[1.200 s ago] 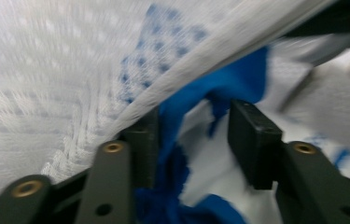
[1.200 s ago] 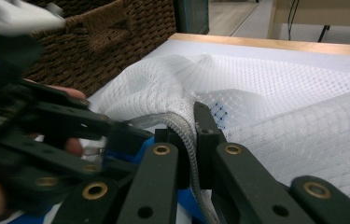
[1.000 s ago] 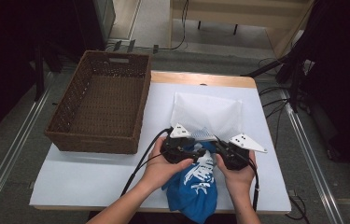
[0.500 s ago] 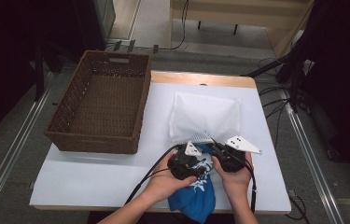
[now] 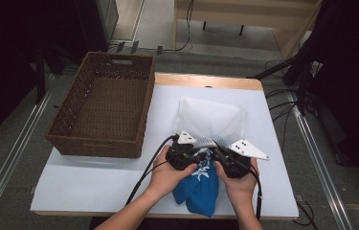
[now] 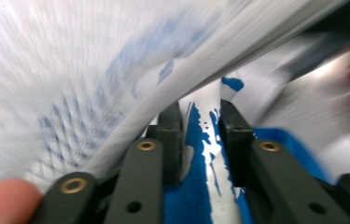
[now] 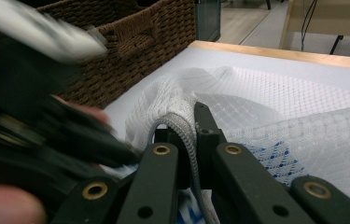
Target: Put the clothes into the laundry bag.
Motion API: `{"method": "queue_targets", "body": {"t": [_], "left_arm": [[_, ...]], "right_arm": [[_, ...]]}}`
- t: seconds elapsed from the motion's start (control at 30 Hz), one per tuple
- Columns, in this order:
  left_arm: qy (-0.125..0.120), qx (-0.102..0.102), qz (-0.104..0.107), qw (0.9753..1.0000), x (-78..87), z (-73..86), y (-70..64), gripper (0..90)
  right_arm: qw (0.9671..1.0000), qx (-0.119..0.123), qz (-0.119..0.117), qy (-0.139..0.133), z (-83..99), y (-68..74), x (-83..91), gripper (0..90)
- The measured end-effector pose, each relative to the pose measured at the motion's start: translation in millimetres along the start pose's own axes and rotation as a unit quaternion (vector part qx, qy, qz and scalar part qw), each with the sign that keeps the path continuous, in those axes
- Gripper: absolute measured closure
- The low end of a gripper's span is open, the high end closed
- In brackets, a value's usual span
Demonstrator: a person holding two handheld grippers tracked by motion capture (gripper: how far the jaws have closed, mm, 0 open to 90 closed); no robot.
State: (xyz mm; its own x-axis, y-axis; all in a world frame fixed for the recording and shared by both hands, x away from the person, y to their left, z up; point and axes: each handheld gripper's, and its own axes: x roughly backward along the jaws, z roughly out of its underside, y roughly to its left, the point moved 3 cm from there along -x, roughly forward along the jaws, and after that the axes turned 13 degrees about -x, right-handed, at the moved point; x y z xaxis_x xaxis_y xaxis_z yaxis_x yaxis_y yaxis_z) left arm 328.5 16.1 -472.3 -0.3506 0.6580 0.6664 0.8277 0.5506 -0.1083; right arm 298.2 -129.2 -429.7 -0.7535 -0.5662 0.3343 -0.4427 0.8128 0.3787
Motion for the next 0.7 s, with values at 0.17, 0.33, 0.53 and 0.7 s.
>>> {"method": "queue_targets", "body": {"t": [0.17, 0.33, 0.53, 0.7], "left_arm": [[-0.025, 0.012, 0.021, 0.9994, -1.9, 3.0, -2.8, 52.2], [-0.065, -0.022, 0.009, 0.9976, 32.7, -9.8, -16.2, 32.8], [-0.002, -0.037, 0.015, 0.9992, 32.2, 10.8, -27.3, 18.6], [0.053, -0.075, -0.035, 0.9952, 8.5, 36.4, -34.1, 37.2]], "right_arm": [[1.0, -0.001, 0.006, 0.006, 3.5, -5.6, -2.2, 90.0], [0.9998, -0.012, 0.011, 0.01, 6.5, -12.1, -4.5, 90.0], [0.9998, -0.012, 0.015, 0.006, 4.8, -13.5, -3.9, 90.0], [0.9998, -0.014, 0.013, 0.009, 5.3, -11.9, -5.0, 90.0]]}}
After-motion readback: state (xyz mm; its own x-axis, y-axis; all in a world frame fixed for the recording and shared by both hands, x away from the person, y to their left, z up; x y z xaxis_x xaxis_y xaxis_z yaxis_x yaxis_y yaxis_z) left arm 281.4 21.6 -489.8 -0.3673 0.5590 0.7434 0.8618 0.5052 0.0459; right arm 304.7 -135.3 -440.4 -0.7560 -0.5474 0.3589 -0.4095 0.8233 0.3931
